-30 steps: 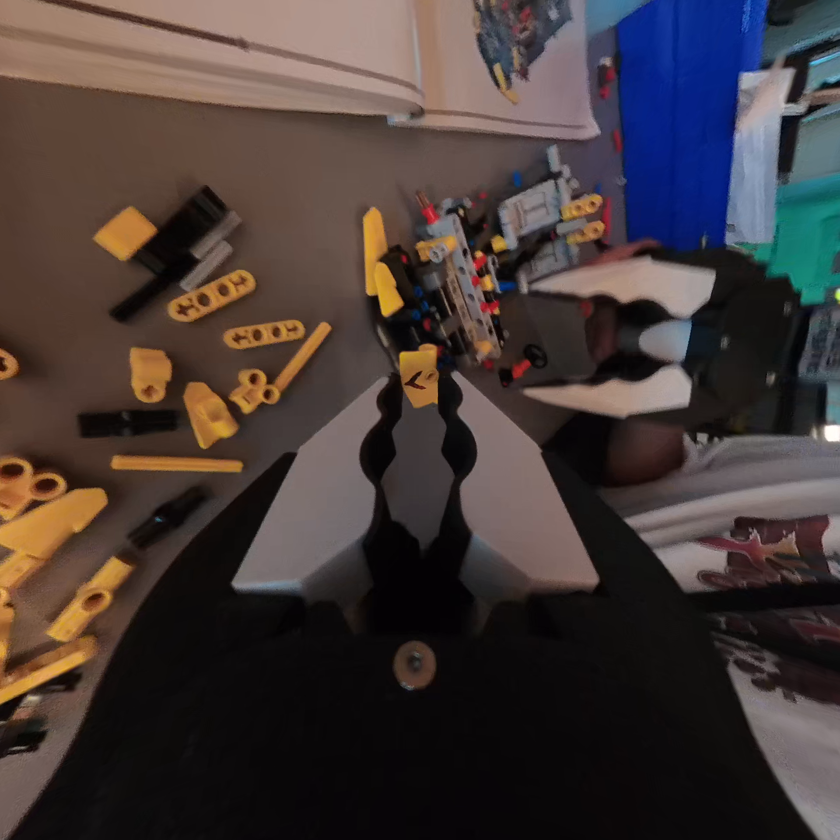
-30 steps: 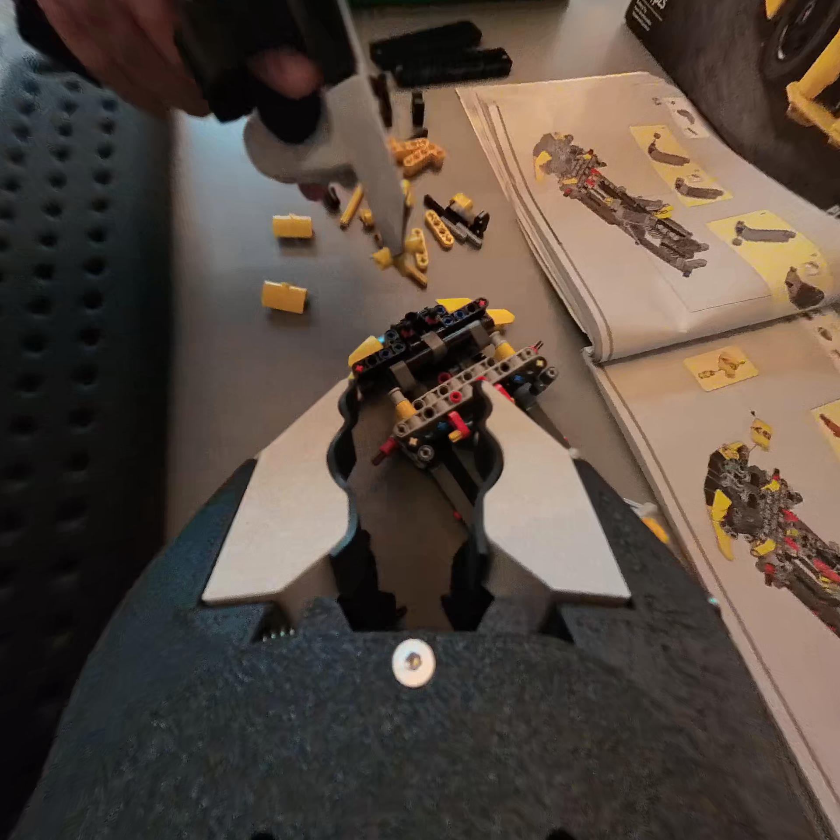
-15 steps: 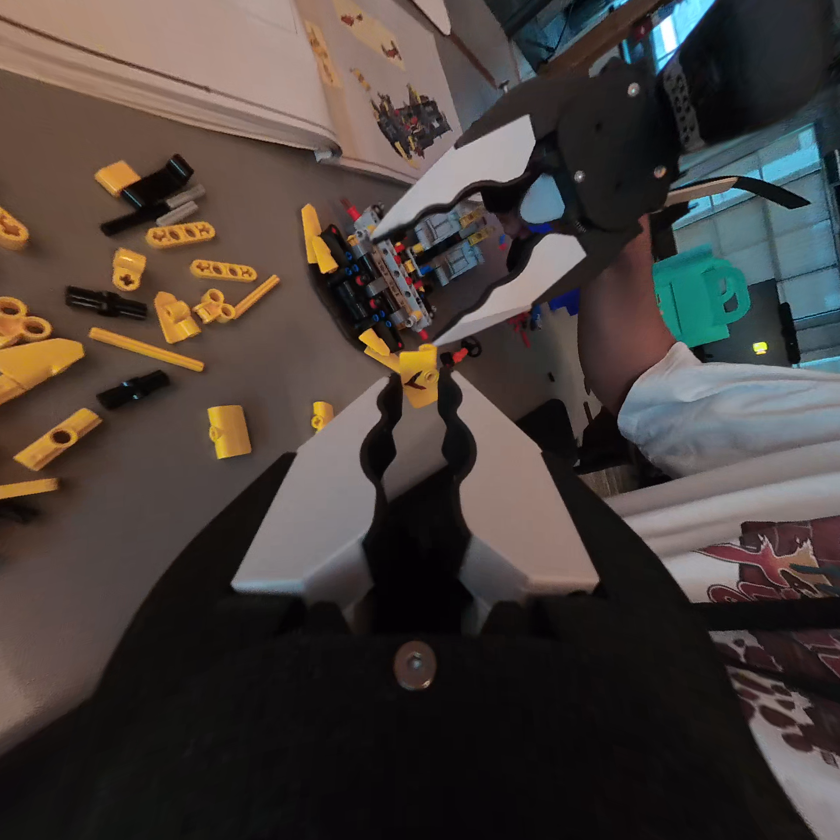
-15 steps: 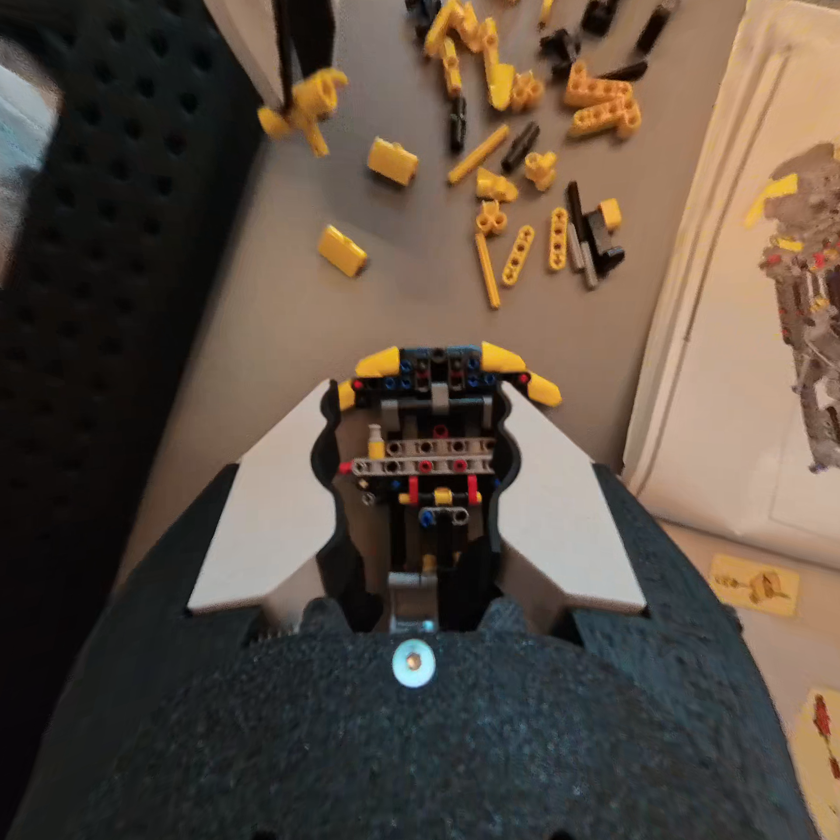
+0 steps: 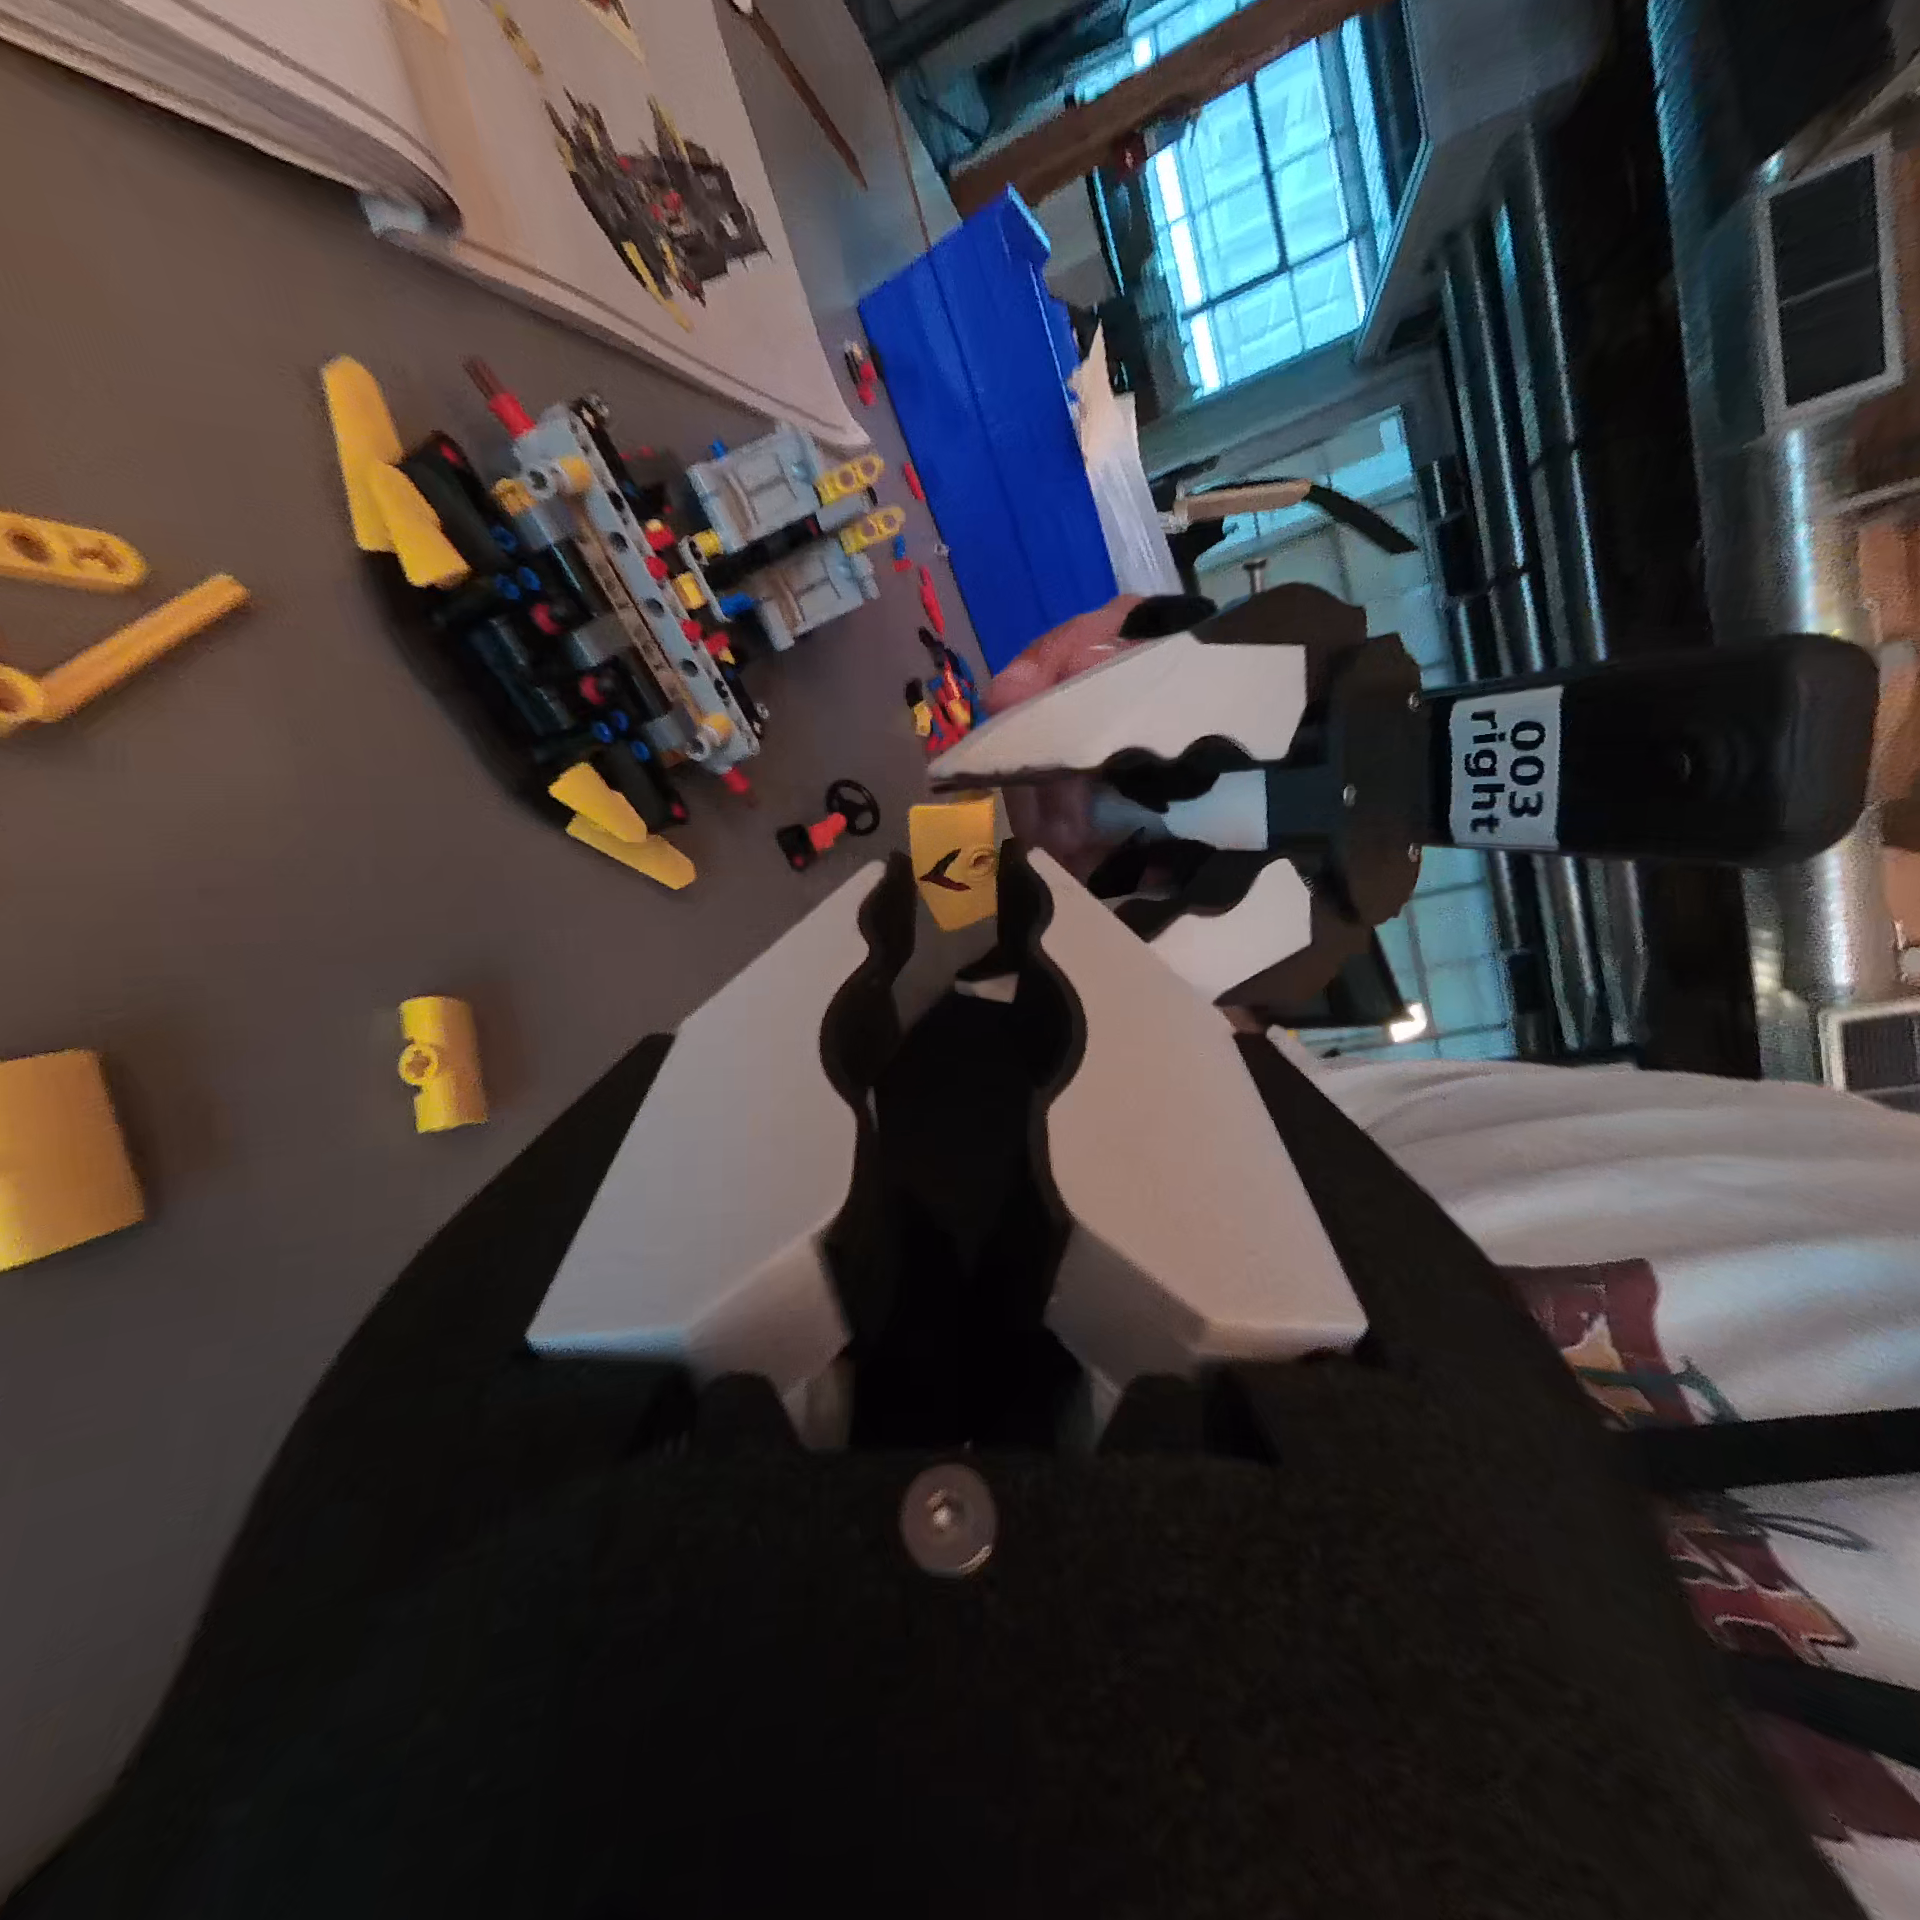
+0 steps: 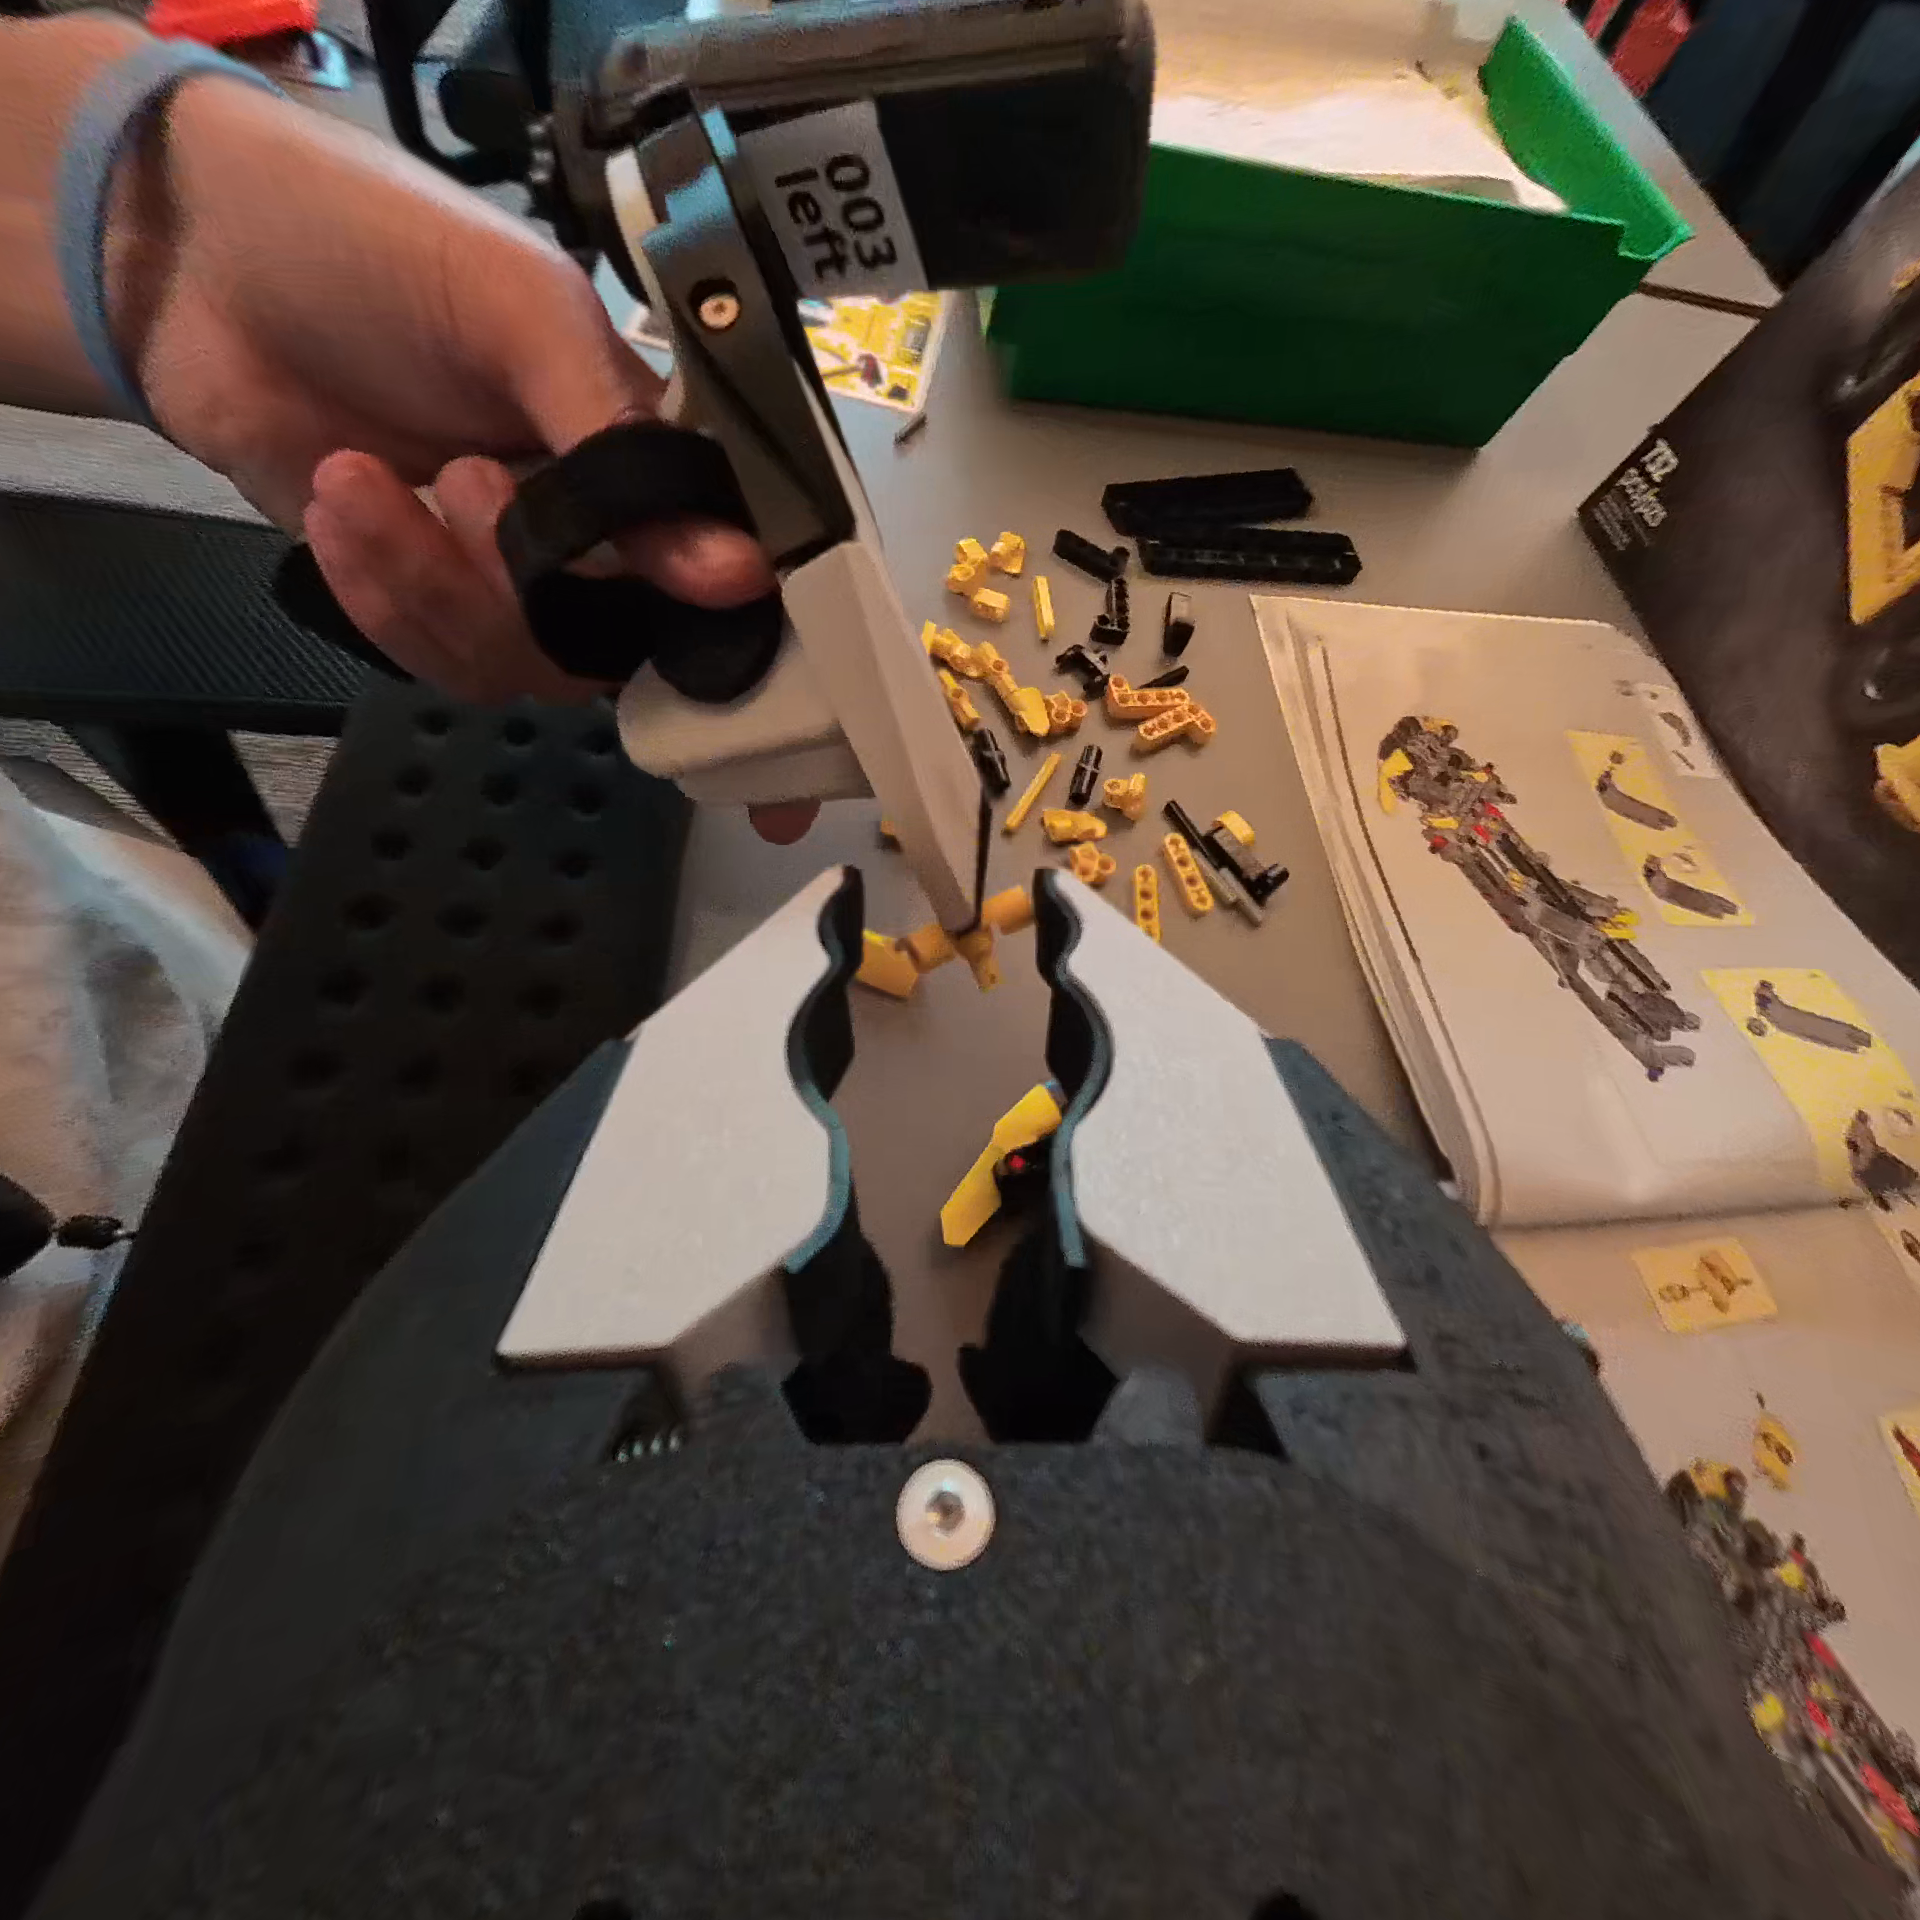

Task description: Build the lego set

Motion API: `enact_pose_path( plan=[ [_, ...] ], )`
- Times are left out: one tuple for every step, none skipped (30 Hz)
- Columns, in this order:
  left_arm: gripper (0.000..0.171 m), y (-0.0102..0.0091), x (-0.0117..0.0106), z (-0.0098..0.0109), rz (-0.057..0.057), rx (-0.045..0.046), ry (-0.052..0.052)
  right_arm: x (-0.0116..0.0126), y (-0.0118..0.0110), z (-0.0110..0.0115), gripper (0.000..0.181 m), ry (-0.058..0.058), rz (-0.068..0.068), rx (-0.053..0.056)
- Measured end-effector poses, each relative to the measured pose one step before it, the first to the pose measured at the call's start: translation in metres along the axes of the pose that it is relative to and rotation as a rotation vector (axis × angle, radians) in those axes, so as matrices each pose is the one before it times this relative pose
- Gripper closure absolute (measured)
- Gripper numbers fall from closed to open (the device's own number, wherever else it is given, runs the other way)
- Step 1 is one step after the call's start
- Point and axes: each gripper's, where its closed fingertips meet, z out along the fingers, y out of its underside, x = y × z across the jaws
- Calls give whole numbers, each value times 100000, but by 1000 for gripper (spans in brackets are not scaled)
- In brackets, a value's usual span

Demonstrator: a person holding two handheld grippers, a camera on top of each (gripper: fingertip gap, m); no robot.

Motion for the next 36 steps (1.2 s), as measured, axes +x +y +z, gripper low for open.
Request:
enact_pose_path(
  plan=[
    [158, 295, -57, 264, 1725, -1900, -936, -121, 530, -118, 149, 1870, -1312, -1408],
    [159, 306, -34, 269, 2437, -1993, -881, 3, 537, -271, 153, 2255, -1733, -1742],
    [159, 374, 134, 344, 2381, -2516, -40, -128, 335, -348, 154, 1067, -1322, -571],
    [159, 340, 101, 379, 2075, -2459, -322, -210, 331, -331, 155, 15, 661, -738],
    [159, 298, -18, 446, 2379, -2378, -1046, -154, 464, -272, 155, 16, 2209, -1587],
    [159, 321, -50, 495, 2774, -2586, -1073, -115, 556, -261, 155, 267, 3009, -1515],
    [160, 375, -52, 534, 2840, -3217, -764, -129, 653, -277, 155, 150, 2669, -1384],
    [161, 355, -34, 546, 2819, -3382, -347, -144, 675, -278, 155, 282, 2656, -793],
    [163, 309, -94, 527, 2393, -3183, -440, -109, 677, -287, 155, 466, 2980, -75],
    [162, 239, -144, 489, 1996, -2820, -589, 0, 765, -276, 155, 974, 3050, -409],
    [155, 105, -280, 382, 2061, -2309, -1261, 97, 944, -259, 155, 1263, 2592, -1307],
    [149, -27, -452, 200, 2958, -1898, -2371, 93, 1063, -199, 155, 854, 2257, -1811],
    [143, -83, -400, 45, 5145, -2256, -2162, 53, 1138, -142, 155, 100, 2265, -2179],
    [135, -332, -583, -148, 7703, -1807, -3173, -43, 1292, -47, 155, -1142, 2399, -3199],
    [127, -521, -1184, -324, 10135, -1021, -6710, -198, 1268, 22, 156, -2544, 2160, -3491],
    [122, -489, -1594, -360, 12118, -903, -8762, -153, 966, 40, 155, -2295, 1882, -2094],
    [120, -346, -1627, -275, 12449, -936, -8523, -162, 692, 65, 155, -2422, 1423, -1105],
    [119, -258, -1225, -121, 9728, -824, -6080, -39, 505, 76, 155, -1648, 1178, -815],
    [118, -354, -227, 9, 6370, -127, -18, -94, 399, 78, 155, -2097, 809, -815],
    [119, -477, 489, 75, 3605, 324, 4105, -94, 325, 86, 155, -2085, 384, -911],
    [120, -514, 555, 164, 2193, 376, 3955, 101, 243, 48, 155, -615, 233, -785],
    [120, -417, 483, 261, 2377, 132, 2867, -7, 145, 22, 155, -1119, -111, -286],
    [122, -212, 500, 353, 2945, -572, 2438, -53, -3, -43, 155, -1138, 46, 397],
    [125, -48, 466, 397, 3206, -1018, 1757, 122, 68, -37, 155, 52, -68, -110],
    [127, 12, 425, 409, 2910, -785, 1312, 90, 33, -74, 153, -60, 15, 375],
    [128, 97, 472, 406, 2150, -732, 1525, 51, 28, -113, 150, -173, 57, 468],
    [130, 79, 407, 379, 1266, -445, 1230, 73, -23, -231, 148, 66, 373, 813],
    [131, 9, 235, 322, 453, 301, 383, 67, -65, -410, 146, -80, 413, 1043],
    [132, 48, 227, 272, -231, 397, 426, 331, -95, -620, 146, 1198, 291, 1293],
    [133, 129, 270, 238, -629, -27, 1059, 601, -206, -754, 146, 2476, 361, 2260],
    [133, 144, 214, 198, -455, -125, 813, 730, -222, -754, 147, 2677, 416, 2766],
    [134, 108, 13, 142, 140, -37, -493, 884, -35, -591, 149, 3207, 265, 1776],
    [135, 62, -164, 96, 471, 119, -1422, 797, 193, -341, 148, 2735, -230, 451],
    [136, 54, -134, 78, 347, -128, -1043, 600, 285, -87, 148, 1849, -310, -55],
    [136, 56, -35, 62, 96, -473, -353, 284, 343, 149, 148, 267, -392, -649],
    [136, -6, 0, 50, -101, -79, -156, 23, 393, 283, 147, -879, -394, -1525]
  ],
)
